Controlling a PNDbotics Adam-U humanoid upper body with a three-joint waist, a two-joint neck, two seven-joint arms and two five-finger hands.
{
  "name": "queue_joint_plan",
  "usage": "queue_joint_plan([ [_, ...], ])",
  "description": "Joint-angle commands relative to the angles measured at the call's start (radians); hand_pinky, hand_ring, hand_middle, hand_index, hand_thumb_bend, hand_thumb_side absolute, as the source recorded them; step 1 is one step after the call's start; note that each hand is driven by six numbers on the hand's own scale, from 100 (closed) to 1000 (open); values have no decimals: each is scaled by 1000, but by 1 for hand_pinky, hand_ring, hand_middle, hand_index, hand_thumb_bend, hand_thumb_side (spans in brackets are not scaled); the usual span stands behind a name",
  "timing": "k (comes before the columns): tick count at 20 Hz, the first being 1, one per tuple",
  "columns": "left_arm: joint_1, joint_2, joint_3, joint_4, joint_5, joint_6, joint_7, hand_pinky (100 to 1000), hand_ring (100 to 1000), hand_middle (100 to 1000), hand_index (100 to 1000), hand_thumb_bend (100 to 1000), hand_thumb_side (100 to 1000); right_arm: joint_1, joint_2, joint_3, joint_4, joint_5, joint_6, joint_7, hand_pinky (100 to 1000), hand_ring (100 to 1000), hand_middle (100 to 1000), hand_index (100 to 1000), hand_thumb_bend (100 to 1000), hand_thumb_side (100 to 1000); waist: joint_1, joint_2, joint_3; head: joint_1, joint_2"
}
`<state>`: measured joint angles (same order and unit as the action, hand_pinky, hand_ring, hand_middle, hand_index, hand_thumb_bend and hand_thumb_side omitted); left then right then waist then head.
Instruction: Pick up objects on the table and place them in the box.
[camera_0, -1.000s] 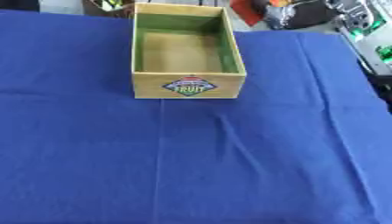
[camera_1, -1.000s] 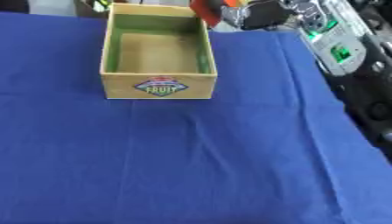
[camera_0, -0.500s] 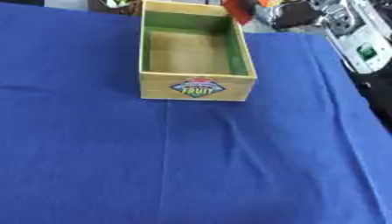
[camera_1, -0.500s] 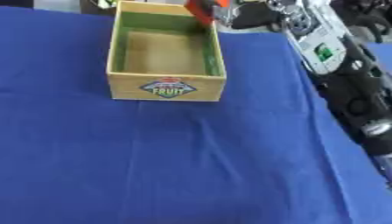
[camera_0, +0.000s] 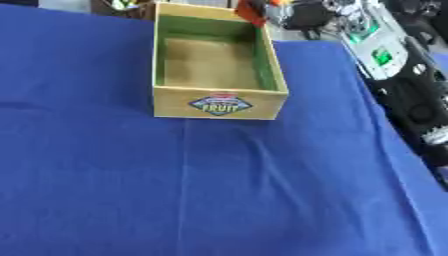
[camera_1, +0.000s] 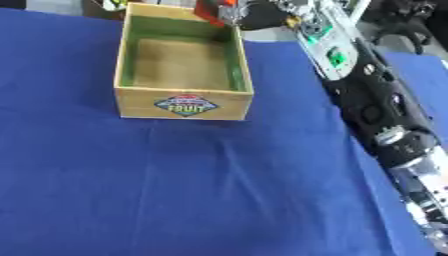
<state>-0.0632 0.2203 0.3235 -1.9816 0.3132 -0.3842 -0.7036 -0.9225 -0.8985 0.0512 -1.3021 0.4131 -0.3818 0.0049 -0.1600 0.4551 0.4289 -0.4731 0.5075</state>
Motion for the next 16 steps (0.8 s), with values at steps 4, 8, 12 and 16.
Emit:
queue_joint_plan([
  [4,-11,9,-2,-18,-7,-14,-9,100,141,178,406,100,1000,-46,-5,8,40,109,-35,-70,511,479,257,230,220,711,1,-9,13,-25,-32],
  [8,-16,7,-3,-18,-8,-14,-11,100,142,179,406,100,1000,-49,12,25,72,200,-59,-115,508,481,257,229,193,738,-2,-3,19,-29,-40],
  [12,-18,6,-4,-18,-8,-13,-11,100,142,179,406,100,1000,-56,31,44,85,268,-77,-145,503,484,258,229,148,781,-4,-2,22,-31,-41],
  [16,-20,5,-3,-18,-8,-12,-11,100,142,179,407,100,1000,-59,43,70,70,353,-106,-183,500,500,272,241,100,866,-6,-2,25,-29,-41],
])
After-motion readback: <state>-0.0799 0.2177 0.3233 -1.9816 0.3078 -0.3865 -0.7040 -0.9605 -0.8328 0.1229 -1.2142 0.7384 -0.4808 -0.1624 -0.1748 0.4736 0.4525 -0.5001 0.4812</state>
